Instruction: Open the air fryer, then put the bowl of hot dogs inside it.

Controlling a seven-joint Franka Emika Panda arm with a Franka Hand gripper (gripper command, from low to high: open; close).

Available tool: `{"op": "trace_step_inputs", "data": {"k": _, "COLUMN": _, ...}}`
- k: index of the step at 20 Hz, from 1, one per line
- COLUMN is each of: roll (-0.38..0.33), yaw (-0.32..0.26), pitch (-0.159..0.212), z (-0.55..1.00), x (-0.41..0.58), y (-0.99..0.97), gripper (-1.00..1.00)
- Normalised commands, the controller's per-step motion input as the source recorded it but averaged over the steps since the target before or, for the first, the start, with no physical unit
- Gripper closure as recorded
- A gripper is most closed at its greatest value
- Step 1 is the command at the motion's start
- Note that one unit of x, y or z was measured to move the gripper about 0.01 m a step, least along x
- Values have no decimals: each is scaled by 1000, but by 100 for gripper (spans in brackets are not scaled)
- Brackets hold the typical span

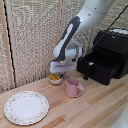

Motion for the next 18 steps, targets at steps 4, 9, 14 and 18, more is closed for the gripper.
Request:
{"op": "trace_step_inputs", "data": {"k": 4, "roll": 103, "yaw": -33, "pitch": 57, "z": 869, "x": -109, "y": -259, "gripper": 100}}
{"op": "trace_step_inputs", "data": {"k": 9, "roll": 57, "yaw": -68, "pitch": 27, "z": 937, "x": 51, "y": -343, "gripper": 100}}
{"op": "trace_step_inputs", "data": {"k": 14, "roll": 67, "yaw": -246, "pitch": 0, "z": 703, "x": 87, "y": -187, "gripper": 100}}
{"op": "trace_step_inputs", "data": {"k": 18, "roll": 0, "yaw": -332, "pitch": 15, "z": 664, "x": 17, "y": -170, "gripper": 100}}
